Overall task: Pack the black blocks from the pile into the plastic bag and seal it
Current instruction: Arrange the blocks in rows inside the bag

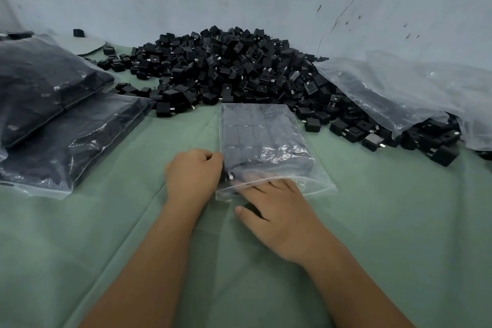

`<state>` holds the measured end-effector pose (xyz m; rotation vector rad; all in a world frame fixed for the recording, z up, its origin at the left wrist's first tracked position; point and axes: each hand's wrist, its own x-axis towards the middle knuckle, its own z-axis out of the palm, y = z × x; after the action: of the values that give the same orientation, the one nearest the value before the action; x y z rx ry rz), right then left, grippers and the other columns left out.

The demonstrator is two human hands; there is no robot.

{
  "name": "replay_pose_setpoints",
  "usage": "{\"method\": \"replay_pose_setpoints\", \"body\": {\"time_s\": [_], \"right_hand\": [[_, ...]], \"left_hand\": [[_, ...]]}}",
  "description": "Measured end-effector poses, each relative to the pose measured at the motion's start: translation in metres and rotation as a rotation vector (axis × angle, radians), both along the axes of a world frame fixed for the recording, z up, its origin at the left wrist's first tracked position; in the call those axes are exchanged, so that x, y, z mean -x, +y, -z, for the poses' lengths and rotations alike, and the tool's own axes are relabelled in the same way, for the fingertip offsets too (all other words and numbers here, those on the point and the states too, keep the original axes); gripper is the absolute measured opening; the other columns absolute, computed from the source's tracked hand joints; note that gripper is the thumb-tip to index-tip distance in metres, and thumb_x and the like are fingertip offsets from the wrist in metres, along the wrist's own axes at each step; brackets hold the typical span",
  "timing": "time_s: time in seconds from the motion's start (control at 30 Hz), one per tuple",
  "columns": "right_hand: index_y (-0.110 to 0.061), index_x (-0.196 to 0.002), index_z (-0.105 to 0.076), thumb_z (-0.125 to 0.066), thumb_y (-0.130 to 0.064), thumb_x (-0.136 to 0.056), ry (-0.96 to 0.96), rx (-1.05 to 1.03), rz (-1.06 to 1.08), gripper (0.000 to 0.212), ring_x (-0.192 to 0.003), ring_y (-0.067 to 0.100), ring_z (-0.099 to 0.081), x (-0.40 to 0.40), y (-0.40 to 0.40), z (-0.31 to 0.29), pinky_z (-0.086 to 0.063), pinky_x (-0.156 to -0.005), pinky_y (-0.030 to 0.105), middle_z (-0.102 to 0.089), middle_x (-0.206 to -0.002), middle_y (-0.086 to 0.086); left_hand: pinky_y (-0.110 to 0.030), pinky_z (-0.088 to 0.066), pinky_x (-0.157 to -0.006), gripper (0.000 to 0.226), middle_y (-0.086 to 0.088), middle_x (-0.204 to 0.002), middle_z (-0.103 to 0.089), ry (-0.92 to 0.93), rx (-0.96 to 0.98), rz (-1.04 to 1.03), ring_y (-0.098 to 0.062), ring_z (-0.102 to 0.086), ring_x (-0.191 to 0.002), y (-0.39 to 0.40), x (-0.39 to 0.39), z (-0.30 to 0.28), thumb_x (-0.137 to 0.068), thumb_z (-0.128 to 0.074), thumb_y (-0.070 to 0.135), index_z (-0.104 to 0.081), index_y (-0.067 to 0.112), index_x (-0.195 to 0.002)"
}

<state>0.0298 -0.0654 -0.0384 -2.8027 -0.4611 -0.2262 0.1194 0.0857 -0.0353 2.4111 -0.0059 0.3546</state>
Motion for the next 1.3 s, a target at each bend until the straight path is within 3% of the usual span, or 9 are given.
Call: {"method": "replay_pose_setpoints", "body": {"time_s": [0.23, 0.37, 0.5, 0.6, 0.73, 0.83, 0.97, 1.23, 1.3], "right_hand": [[-0.041, -0.146, -0.029, -0.023, -0.054, -0.097, -0.024, 0.04, 0.009, 0.051, -0.142, 0.01, -0.016, -0.002, 0.005, 0.005, -0.004, -0.11, 0.025, -0.024, -0.156, -0.02], [-0.039, -0.142, -0.038, -0.028, -0.053, -0.096, -0.051, 0.038, -0.003, 0.049, -0.136, 0.011, -0.027, -0.003, 0.005, 0.003, -0.013, -0.11, 0.027, -0.035, -0.15, -0.018], [-0.023, -0.097, -0.071, -0.043, -0.037, -0.09, -0.282, -0.095, -0.004, 0.033, -0.091, 0.015, -0.058, 0.002, 0.002, -0.005, -0.042, -0.09, 0.031, -0.069, -0.094, -0.008], [-0.012, -0.066, -0.062, -0.047, -0.025, -0.088, -0.511, -0.28, 0.093, 0.03, -0.063, 0.02, -0.051, 0.006, -0.003, -0.011, -0.044, -0.065, 0.03, -0.059, -0.063, -0.002], [-0.012, -0.06, -0.047, -0.045, -0.027, -0.088, -0.536, -0.505, 0.325, 0.032, -0.059, 0.018, -0.042, 0.0, -0.021, -0.027, -0.036, -0.055, 0.036, -0.043, -0.056, -0.004], [-0.007, -0.07, -0.059, -0.048, -0.024, -0.091, -0.507, -0.641, 0.513, 0.029, -0.068, 0.024, -0.053, -0.019, -0.054, -0.034, -0.044, -0.061, 0.041, -0.056, -0.067, 0.004], [-0.022, -0.108, -0.07, -0.054, -0.019, -0.089, -0.344, -0.531, 0.681, 0.025, -0.111, 0.026, -0.051, -0.043, -0.107, -0.027, -0.04, -0.094, 0.035, -0.06, -0.112, 0.008], [-0.042, -0.15, -0.023, -0.047, -0.034, -0.087, 0.068, -0.44, 1.027, 0.068, -0.145, 0.03, -0.013, -0.076, -0.164, -0.013, -0.014, -0.117, 0.042, -0.007, -0.161, 0.008], [-0.041, -0.15, -0.021, -0.044, -0.037, -0.087, 0.138, -0.279, 1.03, 0.067, -0.145, 0.028, -0.017, -0.08, -0.163, -0.007, -0.014, -0.115, 0.042, -0.011, -0.16, 0.007]], "left_hand": [[-0.038, -0.039, -0.072, 0.046, -0.002, -0.054, -0.054, 0.027, -0.058, 0.04, -0.027, -0.051, -0.07, -0.002, 0.003, -0.003, -0.071, -0.033, 0.05, -0.052, 0.013, -0.052], [-0.036, -0.033, -0.073, 0.044, 0.004, -0.059, -0.057, 0.031, -0.166, 0.044, -0.024, -0.05, -0.079, -0.004, 0.004, -0.001, -0.065, -0.036, 0.056, -0.059, 0.019, -0.057], [-0.036, -0.031, -0.073, 0.045, 0.004, -0.062, -0.056, 0.05, -0.165, 0.036, -0.025, -0.049, -0.081, -0.004, 0.003, -0.001, -0.064, -0.036, 0.057, -0.058, 0.019, -0.061], [-0.037, -0.031, -0.076, 0.034, 0.007, -0.071, -0.055, 0.047, -0.124, 0.031, -0.023, -0.048, -0.085, -0.003, 0.002, -0.001, -0.071, -0.046, 0.057, -0.054, 0.025, -0.078], [-0.038, -0.036, -0.084, 0.033, 0.008, -0.094, -0.053, -0.018, 0.0, 0.07, -0.02, -0.04, -0.096, -0.003, -0.002, 0.0, -0.075, -0.06, 0.046, -0.045, 0.029, -0.099], [-0.038, -0.036, -0.091, 0.035, 0.01, -0.105, -0.05, -0.047, 0.046, 0.11, -0.015, -0.035, -0.101, -0.004, -0.003, 0.0, -0.077, -0.064, 0.038, -0.042, 0.032, -0.104], [-0.038, -0.037, -0.095, 0.035, 0.013, -0.109, -0.049, -0.036, 0.112, 0.147, -0.013, -0.032, -0.105, -0.004, -0.004, 0.001, -0.079, -0.065, 0.029, -0.044, 0.032, -0.106], [-0.042, -0.036, -0.097, 0.029, 0.019, -0.103, -0.046, -0.002, 0.2, 0.193, -0.016, -0.037, -0.113, -0.004, -0.005, 0.002, -0.078, -0.059, 0.029, -0.048, 0.033, -0.105], [-0.041, -0.036, -0.097, 0.03, 0.025, -0.095, -0.043, 0.001, 0.197, 0.199, -0.013, -0.035, -0.109, -0.004, -0.005, 0.002, -0.075, -0.056, 0.033, -0.049, 0.033, -0.104]]}}
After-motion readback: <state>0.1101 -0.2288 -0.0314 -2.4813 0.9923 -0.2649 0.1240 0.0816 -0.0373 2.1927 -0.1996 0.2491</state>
